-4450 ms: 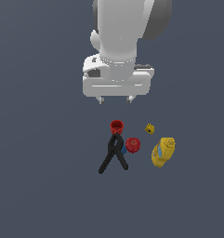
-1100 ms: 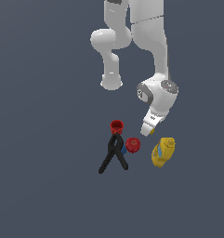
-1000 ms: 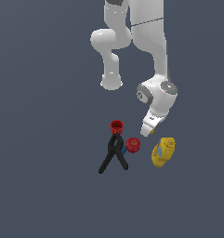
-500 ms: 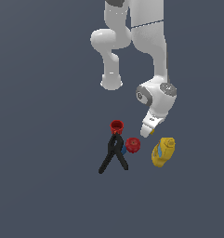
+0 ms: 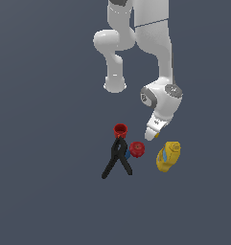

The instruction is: Pick up a designated object from a clutter of objects.

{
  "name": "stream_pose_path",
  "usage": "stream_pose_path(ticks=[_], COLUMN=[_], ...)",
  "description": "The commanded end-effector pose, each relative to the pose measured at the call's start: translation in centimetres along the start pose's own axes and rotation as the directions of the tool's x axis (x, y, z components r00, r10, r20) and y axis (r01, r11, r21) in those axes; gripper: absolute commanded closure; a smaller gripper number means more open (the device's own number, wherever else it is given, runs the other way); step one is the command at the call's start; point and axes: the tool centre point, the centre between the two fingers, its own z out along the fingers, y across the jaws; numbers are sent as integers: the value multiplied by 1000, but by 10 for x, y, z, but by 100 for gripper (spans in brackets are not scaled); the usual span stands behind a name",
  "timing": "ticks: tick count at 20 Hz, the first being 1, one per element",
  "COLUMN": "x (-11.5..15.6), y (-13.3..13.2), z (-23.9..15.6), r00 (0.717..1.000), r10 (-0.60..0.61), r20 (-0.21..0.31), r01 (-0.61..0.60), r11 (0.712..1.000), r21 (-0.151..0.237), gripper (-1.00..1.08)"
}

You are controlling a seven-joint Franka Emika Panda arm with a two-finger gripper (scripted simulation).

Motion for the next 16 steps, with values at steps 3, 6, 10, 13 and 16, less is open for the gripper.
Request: stream_pose_path(ticks=[3,6,10,13,16], x=[-3,-6,-12,-17,-23], y=[5,10,19,27,36], z=[-14,-28,-55,-80,-108], r00=[1000,1000,1000,1000,1000], r10=[0,0,-1,-1,-1], r20=[-1,-1,0,-1,-1], r01=[0,0,1,1,1], r11=[1000,1000,1000,1000,1000], r21=[-1,-1,-1,-1,0], gripper=[108,108,108,108,108])
